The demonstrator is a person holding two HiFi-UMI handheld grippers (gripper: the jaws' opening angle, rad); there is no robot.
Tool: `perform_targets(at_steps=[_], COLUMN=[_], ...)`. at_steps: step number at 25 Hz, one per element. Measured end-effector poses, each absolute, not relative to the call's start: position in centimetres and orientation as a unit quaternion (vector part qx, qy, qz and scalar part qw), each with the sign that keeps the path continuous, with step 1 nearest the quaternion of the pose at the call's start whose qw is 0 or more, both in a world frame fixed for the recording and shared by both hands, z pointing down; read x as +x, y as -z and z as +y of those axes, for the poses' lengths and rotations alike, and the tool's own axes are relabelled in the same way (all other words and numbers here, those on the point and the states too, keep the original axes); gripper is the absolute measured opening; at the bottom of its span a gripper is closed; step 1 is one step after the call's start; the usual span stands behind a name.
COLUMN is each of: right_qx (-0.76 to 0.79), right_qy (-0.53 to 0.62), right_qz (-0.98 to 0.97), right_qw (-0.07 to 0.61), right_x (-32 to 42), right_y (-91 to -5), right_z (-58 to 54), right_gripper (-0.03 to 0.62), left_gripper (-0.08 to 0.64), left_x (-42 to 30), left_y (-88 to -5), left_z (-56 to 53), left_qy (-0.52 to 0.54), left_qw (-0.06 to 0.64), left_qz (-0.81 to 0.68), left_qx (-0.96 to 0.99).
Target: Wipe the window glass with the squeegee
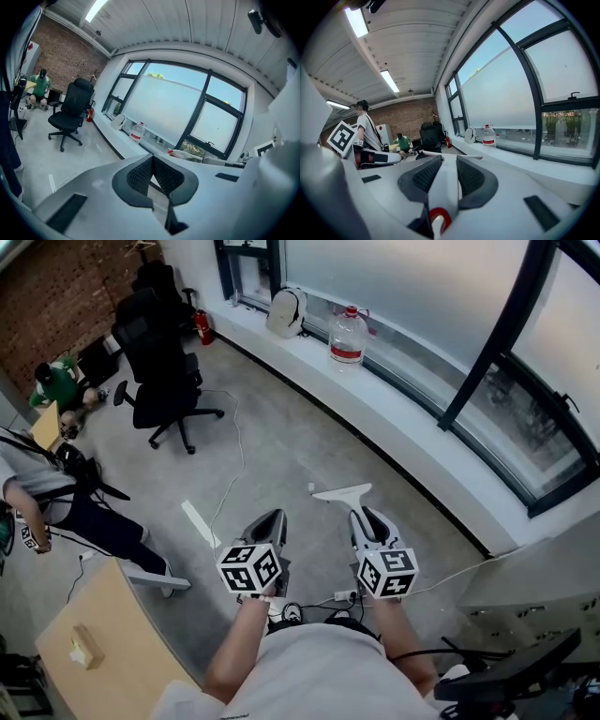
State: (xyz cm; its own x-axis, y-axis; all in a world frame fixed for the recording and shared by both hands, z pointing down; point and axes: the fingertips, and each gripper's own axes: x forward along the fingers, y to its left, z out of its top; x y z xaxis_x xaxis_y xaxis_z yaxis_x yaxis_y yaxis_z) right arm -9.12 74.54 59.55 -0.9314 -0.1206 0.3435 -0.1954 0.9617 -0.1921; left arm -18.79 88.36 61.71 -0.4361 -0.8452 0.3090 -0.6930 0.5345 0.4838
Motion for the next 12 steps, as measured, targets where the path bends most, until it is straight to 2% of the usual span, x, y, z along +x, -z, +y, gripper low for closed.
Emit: perform_targets(at_steps=[12], right_qx=[0.099], right_qy=[-0.12], right_qz=[-0.974], right_qw=[0.163], right_x=[-8.2], right_y=[-59.0], right_z=[73.8], right_gripper=[0.091], left_gripper=[-0.002], left_x=[-17.9], left_y=[-61.6], left_z=[87.1], left_qy=[0.137], left_qw=[0.27], left_qz=[-0.822], left_qx=[0.483])
